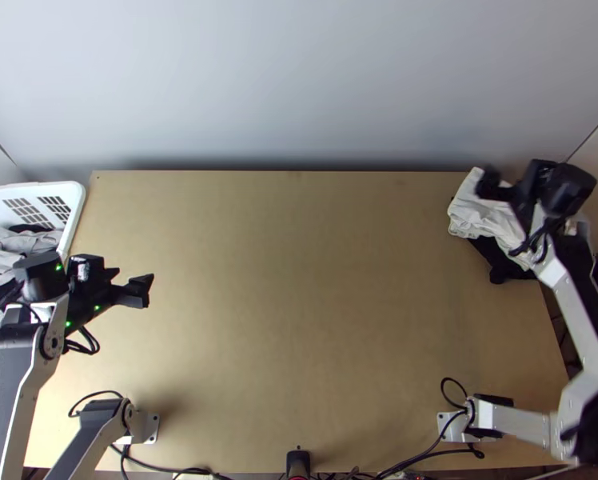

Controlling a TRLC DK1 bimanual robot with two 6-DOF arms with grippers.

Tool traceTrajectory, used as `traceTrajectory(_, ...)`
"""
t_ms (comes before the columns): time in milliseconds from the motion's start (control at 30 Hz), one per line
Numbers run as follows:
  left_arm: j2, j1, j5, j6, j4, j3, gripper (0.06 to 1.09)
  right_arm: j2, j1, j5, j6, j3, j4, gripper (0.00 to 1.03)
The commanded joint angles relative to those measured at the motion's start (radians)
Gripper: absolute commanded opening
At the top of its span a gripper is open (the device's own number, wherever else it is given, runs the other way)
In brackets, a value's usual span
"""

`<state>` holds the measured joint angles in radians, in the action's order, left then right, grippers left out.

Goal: Fold the t-shirt

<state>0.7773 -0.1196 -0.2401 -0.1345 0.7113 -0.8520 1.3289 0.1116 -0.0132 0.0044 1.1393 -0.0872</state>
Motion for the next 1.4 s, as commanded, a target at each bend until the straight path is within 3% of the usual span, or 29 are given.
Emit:
traceTrajectory(0,-0.147,-0.011,0.050,-0.004,-0.145,0.076,1.04,-0.195,-0.224,-0.010,-0.050,-0.121,-0.132,0.99)
traceTrajectory(67,-0.213,-0.015,0.070,-0.005,-0.181,0.122,1.04,-0.249,-0.280,0.004,-0.092,-0.187,-0.143,0.99)
traceTrajectory(167,-0.335,-0.015,0.085,-0.016,-0.220,0.218,1.04,-0.364,-0.360,0.119,-0.023,-0.349,-0.079,0.99)
traceTrajectory(267,-0.447,-0.015,0.117,-0.022,-0.253,0.307,1.04,-0.504,-0.421,0.213,-0.023,-0.536,0.026,0.99)
traceTrajectory(433,-0.673,-0.023,0.154,-0.019,-0.311,0.469,1.04,-0.582,-0.405,0.246,-0.075,-0.648,-0.013,0.99)
traceTrajectory(600,-0.780,-0.052,0.190,0.069,-0.320,0.561,1.04,-0.766,-0.406,0.262,-0.043,-0.791,0.035,0.99)
traceTrajectory(767,-0.776,-0.035,0.186,0.085,-0.273,0.616,1.04,-1.123,-0.448,0.294,-0.087,-0.990,0.089,0.99)
traceTrajectory(833,-0.780,-0.029,0.188,0.107,-0.265,0.617,1.04,-1.343,-0.464,0.297,-0.101,-1.044,-0.028,0.99)
traceTrajectory(1033,-0.780,-0.032,0.188,0.107,-0.185,0.605,1.04,-1.332,-0.455,0.300,-0.011,-1.041,-0.069,0.99)
traceTrajectory(1367,-0.779,-0.035,0.188,0.105,-0.176,0.604,1.04,-1.330,-0.451,0.298,0.012,-1.046,-0.111,0.99)
